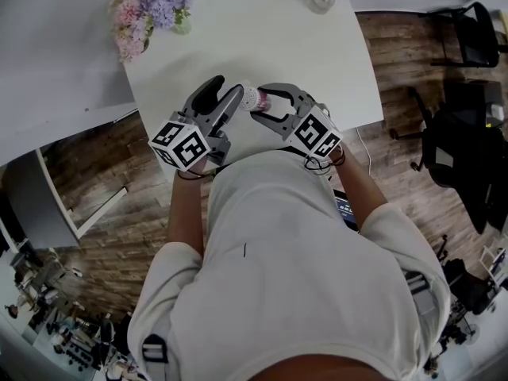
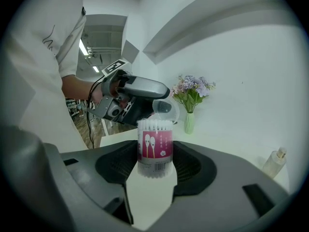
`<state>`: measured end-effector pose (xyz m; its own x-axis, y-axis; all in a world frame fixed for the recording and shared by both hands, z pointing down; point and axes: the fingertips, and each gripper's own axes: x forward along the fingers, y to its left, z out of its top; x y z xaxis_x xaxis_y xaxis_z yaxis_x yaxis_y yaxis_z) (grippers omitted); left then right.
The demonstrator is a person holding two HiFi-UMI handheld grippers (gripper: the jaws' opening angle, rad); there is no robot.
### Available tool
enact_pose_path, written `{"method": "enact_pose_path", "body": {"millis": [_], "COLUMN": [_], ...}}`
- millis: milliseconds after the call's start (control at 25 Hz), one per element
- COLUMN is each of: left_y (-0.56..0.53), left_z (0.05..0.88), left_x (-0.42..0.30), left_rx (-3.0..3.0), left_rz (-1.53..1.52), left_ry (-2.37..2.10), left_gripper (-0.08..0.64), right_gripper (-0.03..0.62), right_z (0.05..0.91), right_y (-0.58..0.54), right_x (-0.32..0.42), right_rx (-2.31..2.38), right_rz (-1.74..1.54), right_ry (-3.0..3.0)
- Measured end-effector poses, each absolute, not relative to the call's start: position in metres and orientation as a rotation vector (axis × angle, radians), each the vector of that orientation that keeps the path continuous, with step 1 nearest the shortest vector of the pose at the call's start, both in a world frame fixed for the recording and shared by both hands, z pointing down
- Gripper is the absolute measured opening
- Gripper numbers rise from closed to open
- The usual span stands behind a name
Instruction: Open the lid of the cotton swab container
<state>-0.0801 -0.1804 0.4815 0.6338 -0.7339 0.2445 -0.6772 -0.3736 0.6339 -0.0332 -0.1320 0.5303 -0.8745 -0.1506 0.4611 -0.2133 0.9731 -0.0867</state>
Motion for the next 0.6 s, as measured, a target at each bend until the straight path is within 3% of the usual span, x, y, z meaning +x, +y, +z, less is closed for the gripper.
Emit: {"method": "enact_pose_path", "body": {"millis": [600], "left_y": [-0.191], "left_z": [0.504], "left_x": [-0.09], "left_rx": [2.002], "left_rz": [-0.152], "left_ry": [-1.094], "left_gripper": [0.259], "right_gripper": [0.225], "right_z": [0.528], "right_y": [-0.119], "right_x": [-0.032], "right_rx": [0.18], "right_rz": [0.251], "right_ry": [-2.685]}}
